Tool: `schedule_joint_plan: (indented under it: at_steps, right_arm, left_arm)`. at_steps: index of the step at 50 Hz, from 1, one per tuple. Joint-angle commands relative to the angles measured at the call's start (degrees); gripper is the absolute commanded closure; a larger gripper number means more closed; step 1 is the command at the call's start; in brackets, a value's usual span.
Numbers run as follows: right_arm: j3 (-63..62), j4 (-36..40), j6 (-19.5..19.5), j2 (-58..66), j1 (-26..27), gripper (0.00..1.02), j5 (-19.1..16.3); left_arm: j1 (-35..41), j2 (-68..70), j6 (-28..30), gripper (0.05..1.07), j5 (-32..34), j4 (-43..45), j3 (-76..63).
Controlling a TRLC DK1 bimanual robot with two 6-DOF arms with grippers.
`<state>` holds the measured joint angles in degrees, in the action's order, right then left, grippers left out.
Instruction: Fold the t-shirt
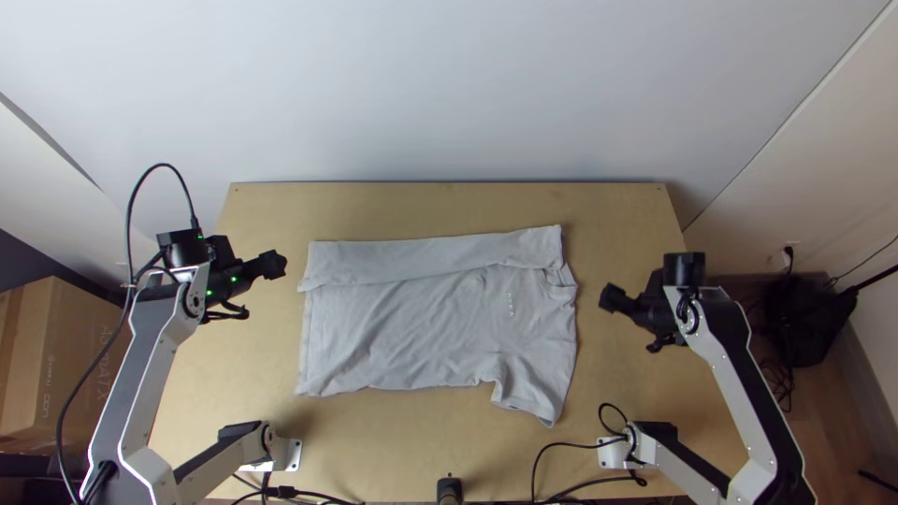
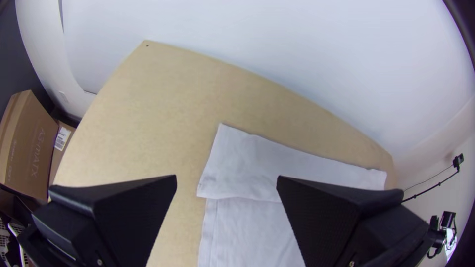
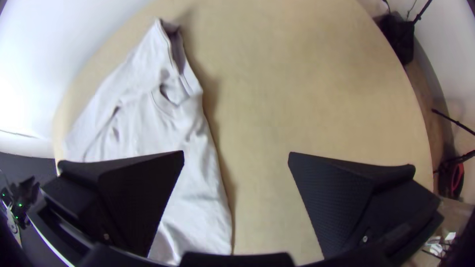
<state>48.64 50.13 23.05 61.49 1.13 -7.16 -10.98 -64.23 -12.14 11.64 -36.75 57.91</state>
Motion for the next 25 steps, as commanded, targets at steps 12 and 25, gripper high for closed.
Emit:
schedule_joint_plan:
  at_steps: [12,25]
  right_arm:
    - [-7.95,11.04,-0.81,1.17,-4.9,0.23,-6.38]
    - [-9.27,11.04,1.12,6.88,-12.55,0.45,-7.96]
  left_arm:
    - [-0.09,4.99,0.8,0.1,1.28,-5.35,5.28]
    - [-0.18,7.19,0.98,0.1,1.19,-7.19,4.67]
